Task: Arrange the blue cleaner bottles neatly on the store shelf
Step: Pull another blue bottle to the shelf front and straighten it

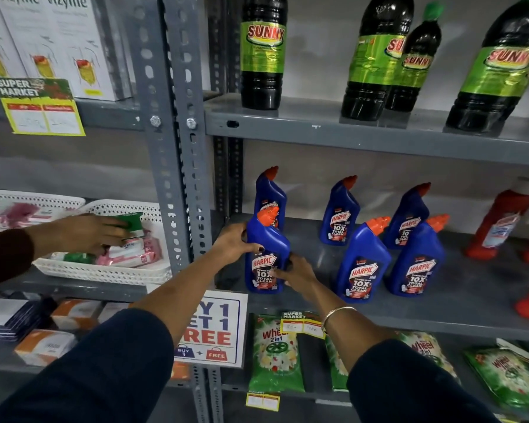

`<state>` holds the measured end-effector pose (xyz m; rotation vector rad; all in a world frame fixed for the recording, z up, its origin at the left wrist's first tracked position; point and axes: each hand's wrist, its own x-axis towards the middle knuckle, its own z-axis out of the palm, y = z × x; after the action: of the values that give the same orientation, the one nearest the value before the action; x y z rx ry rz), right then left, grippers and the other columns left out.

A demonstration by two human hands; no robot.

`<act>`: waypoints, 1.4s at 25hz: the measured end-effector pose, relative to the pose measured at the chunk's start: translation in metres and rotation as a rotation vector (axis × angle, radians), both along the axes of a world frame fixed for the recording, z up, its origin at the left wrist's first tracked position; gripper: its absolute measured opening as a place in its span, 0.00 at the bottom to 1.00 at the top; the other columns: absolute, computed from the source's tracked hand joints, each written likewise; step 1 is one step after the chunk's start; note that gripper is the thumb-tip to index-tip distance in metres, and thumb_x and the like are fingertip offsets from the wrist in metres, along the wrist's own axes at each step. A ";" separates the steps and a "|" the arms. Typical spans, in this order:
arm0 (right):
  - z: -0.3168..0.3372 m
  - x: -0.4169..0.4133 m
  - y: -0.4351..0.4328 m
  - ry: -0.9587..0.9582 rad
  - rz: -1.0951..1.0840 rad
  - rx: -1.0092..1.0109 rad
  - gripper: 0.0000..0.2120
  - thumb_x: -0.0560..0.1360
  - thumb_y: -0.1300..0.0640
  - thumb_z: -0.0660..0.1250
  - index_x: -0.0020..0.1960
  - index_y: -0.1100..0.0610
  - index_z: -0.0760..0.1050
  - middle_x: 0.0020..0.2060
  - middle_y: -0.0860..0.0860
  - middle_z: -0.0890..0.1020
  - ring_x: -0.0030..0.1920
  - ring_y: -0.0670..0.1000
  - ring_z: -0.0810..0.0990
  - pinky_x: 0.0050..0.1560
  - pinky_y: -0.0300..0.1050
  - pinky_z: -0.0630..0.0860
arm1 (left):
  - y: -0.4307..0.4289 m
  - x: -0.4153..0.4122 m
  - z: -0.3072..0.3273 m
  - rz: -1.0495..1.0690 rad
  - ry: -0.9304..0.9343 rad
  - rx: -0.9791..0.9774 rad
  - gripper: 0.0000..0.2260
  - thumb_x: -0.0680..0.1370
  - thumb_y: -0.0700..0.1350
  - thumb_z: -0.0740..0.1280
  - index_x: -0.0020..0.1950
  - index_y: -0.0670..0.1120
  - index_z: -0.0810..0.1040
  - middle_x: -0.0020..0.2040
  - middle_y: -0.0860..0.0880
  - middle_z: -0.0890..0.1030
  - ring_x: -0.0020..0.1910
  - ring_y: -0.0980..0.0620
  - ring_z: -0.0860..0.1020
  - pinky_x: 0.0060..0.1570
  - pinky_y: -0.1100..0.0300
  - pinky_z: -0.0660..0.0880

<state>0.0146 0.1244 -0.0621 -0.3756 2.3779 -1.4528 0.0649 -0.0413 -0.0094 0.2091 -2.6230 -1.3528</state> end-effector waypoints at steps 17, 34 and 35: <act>-0.001 -0.001 0.000 -0.008 0.030 0.013 0.20 0.67 0.61 0.74 0.57 0.62 0.74 0.54 0.59 0.82 0.56 0.58 0.81 0.58 0.54 0.79 | 0.001 0.002 0.010 0.008 -0.116 0.081 0.18 0.68 0.37 0.72 0.55 0.46 0.73 0.45 0.51 0.78 0.46 0.52 0.76 0.33 0.64 0.71; -0.002 -0.002 -0.001 0.035 0.008 0.083 0.21 0.66 0.59 0.75 0.57 0.61 0.75 0.55 0.59 0.82 0.54 0.56 0.81 0.57 0.51 0.79 | -0.001 0.001 0.002 0.051 -0.096 0.037 0.24 0.66 0.39 0.74 0.59 0.43 0.72 0.52 0.44 0.79 0.52 0.46 0.78 0.48 0.53 0.77; -0.002 0.000 0.000 0.049 0.020 0.106 0.23 0.66 0.59 0.76 0.58 0.61 0.74 0.56 0.59 0.81 0.55 0.55 0.80 0.57 0.49 0.78 | -0.001 0.002 0.001 0.040 -0.084 0.053 0.27 0.65 0.39 0.75 0.61 0.44 0.70 0.55 0.44 0.79 0.55 0.45 0.77 0.52 0.52 0.76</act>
<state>0.0145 0.1246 -0.0644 -0.4114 2.4700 -1.3174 0.0670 -0.0422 -0.0081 0.3305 -2.6375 -1.4310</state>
